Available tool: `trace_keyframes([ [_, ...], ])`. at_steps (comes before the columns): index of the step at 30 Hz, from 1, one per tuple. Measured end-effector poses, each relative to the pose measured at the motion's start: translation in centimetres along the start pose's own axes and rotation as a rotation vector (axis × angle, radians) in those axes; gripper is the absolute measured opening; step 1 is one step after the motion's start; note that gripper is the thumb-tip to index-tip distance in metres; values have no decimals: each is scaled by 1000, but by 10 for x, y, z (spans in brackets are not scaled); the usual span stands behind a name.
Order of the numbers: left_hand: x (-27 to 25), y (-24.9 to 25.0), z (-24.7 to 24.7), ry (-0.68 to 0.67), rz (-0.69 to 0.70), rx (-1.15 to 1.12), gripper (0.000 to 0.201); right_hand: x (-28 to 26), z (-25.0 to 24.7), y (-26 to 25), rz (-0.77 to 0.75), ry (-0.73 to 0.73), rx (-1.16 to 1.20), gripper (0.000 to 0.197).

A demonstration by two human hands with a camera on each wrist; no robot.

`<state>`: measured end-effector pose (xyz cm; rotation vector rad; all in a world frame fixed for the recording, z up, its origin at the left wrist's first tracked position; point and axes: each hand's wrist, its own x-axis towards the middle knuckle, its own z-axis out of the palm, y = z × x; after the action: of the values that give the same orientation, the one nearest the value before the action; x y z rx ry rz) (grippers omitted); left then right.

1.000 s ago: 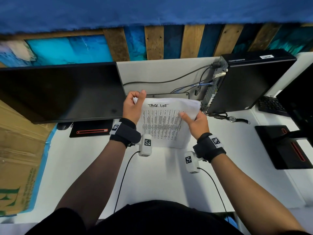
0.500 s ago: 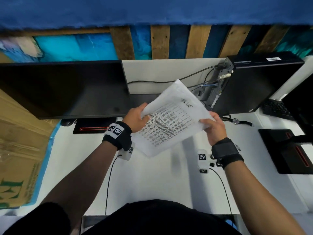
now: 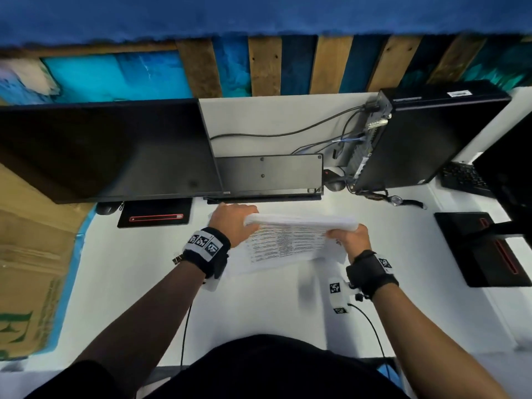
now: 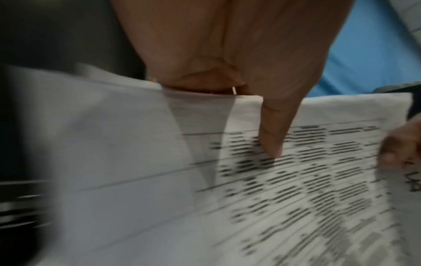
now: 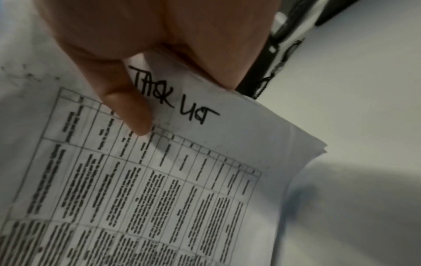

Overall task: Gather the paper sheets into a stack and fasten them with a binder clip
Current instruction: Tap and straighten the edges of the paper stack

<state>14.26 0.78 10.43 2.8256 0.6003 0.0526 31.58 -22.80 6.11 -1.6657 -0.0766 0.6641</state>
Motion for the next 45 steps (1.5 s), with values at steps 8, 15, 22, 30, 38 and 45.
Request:
trace_keyframes([
  [8, -26, -22, 34, 71, -582, -1069, 28, 4, -18, 4, 39, 53, 152, 25],
  [15, -11, -11, 18, 369, -689, -1406, 48, -3, -8, -5, -97, -18, 186, 32],
  [22, -14, 0, 22, 390, -672, -1264, 46, -2, 15, 8, -90, 84, 153, 33],
  [30, 6, 16, 7, 446, -930, -1137, 50, 1, 25, 14, -80, 141, 124, 30],
  [38, 8, 7, 11, 452, -938, -1079, 35, 3, 23, 8, -106, 133, 99, 38],
  [45, 3, 8, 9, 458, -890, -1061, 39, 7, 25, 1, -100, 147, 80, 28],
])
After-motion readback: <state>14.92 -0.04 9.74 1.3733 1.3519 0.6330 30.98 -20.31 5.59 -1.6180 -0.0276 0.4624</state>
